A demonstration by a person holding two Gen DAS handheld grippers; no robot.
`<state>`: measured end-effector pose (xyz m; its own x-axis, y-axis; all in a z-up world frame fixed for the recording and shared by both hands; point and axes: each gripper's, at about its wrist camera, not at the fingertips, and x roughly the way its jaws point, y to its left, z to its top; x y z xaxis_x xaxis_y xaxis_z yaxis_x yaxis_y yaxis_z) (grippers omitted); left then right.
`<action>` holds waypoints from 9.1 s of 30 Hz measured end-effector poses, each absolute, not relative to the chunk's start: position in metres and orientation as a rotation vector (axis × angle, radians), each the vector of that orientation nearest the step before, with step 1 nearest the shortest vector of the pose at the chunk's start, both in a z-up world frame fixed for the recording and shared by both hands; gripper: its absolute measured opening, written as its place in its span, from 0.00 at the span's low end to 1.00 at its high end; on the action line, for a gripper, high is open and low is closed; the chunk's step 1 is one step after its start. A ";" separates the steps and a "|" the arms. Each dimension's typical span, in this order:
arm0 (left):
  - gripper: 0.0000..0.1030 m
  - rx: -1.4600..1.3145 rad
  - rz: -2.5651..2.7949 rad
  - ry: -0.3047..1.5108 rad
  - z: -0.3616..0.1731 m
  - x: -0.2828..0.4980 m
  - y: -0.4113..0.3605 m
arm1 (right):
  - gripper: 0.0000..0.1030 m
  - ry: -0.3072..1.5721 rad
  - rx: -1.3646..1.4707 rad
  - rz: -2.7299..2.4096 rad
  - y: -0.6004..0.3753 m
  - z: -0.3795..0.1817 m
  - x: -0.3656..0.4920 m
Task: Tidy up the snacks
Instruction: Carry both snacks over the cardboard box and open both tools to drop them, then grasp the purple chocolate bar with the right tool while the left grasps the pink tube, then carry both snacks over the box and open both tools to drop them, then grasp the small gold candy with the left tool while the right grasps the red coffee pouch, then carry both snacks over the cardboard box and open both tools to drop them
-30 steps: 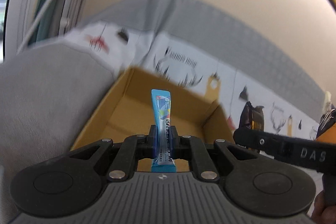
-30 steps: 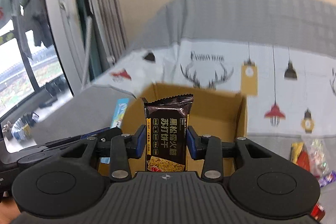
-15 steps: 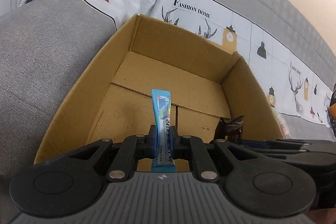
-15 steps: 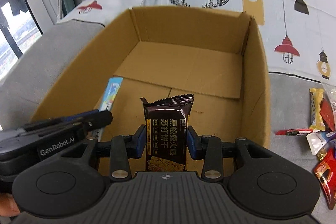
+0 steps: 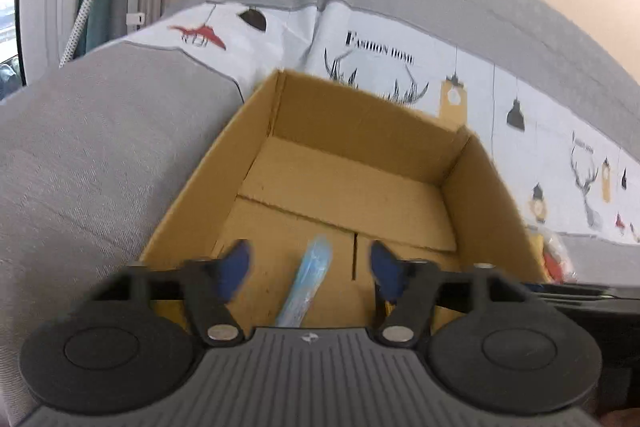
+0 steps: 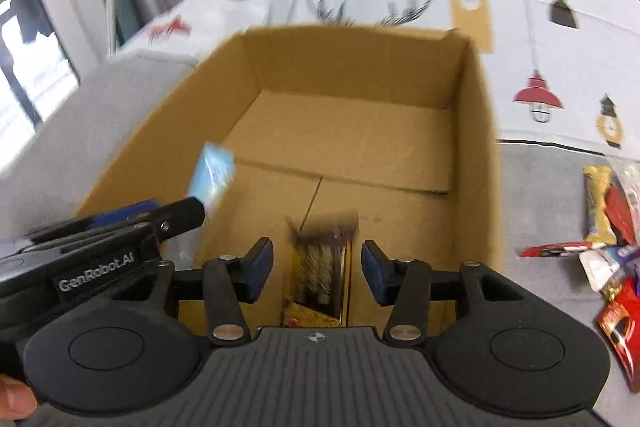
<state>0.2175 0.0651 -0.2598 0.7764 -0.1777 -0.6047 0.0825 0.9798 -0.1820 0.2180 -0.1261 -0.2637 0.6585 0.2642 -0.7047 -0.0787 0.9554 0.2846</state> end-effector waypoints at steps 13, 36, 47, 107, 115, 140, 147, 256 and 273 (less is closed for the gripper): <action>0.93 -0.084 -0.347 0.550 -0.215 0.166 -0.016 | 0.86 0.647 0.332 0.099 -0.227 -0.234 0.121; 0.48 0.238 -0.710 0.738 -0.335 0.234 -0.263 | 0.54 0.724 0.523 -0.141 -0.456 -0.341 0.122; 0.26 0.121 -0.647 0.844 -0.388 0.288 -0.258 | 0.61 0.846 0.522 -0.151 -0.473 -0.382 0.198; 0.47 0.419 -0.783 0.782 -0.376 0.196 -0.283 | 0.22 0.896 0.392 -0.107 -0.465 -0.382 0.119; 0.17 0.293 -0.788 0.836 -0.384 0.223 -0.293 | 0.18 0.896 0.341 -0.101 -0.465 -0.383 0.133; 0.13 0.014 -0.589 0.488 -0.194 0.165 -0.116 | 0.16 0.522 0.420 0.002 -0.330 -0.219 0.103; 0.13 -0.088 -0.436 0.466 -0.156 0.165 -0.036 | 0.16 0.435 0.316 0.152 -0.243 -0.148 0.117; 0.22 0.247 -0.637 0.867 -0.382 0.211 -0.227 | 0.45 0.746 0.066 -0.173 -0.385 -0.376 0.106; 0.20 0.130 -0.618 0.694 -0.275 0.168 -0.176 | 0.45 0.682 0.216 -0.155 -0.344 -0.311 0.073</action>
<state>0.1678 -0.1764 -0.2749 0.5988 -0.4891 -0.6342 0.5731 0.8148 -0.0874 0.0729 -0.3443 -0.3113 0.7660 -0.0710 -0.6389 0.2120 0.9662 0.1468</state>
